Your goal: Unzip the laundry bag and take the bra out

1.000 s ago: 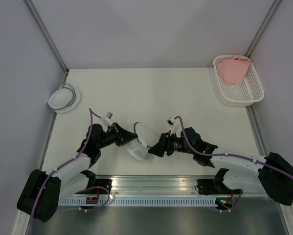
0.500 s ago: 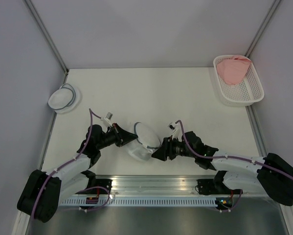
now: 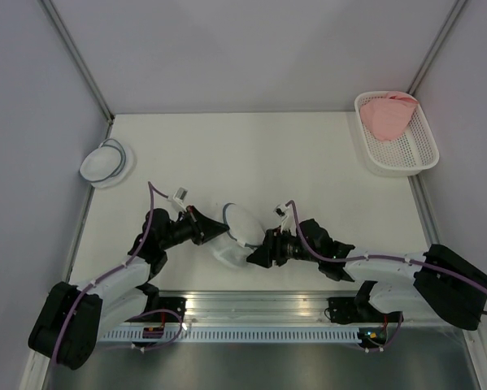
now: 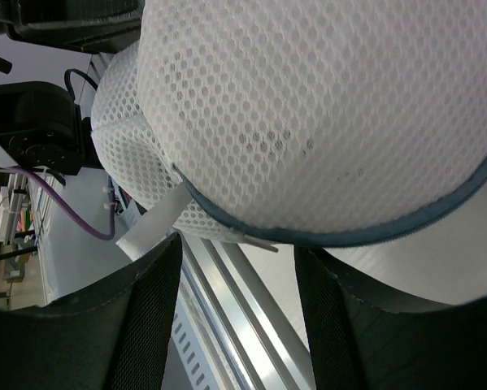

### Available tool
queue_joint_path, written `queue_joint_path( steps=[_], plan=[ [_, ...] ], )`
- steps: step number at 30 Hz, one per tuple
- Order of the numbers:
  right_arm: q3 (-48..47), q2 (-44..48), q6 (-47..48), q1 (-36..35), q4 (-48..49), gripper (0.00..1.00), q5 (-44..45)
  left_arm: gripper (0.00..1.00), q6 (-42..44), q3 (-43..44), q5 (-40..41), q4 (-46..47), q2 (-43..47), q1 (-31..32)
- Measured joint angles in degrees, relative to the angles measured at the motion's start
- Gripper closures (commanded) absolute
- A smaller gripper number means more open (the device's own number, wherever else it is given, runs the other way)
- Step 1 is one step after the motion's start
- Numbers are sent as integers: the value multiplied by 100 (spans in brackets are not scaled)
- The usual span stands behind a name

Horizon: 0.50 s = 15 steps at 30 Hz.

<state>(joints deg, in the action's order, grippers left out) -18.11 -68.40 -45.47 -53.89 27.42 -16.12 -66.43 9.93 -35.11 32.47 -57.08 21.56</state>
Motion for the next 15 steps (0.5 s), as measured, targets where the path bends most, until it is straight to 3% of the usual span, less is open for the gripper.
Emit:
queue_joint_path(
  steps=[3,11,15],
  plan=[
    [-72,-273,-76,0,328,40,-9,98,-20,-50,0,48,50,-2],
    [-83,-514,-319,0,841,63,-35,98,-28,-107,2,66,214,-31],
    [-83,-267,-282,0,667,87,116,98,-31,-136,2,66,240,-33]
  ],
)
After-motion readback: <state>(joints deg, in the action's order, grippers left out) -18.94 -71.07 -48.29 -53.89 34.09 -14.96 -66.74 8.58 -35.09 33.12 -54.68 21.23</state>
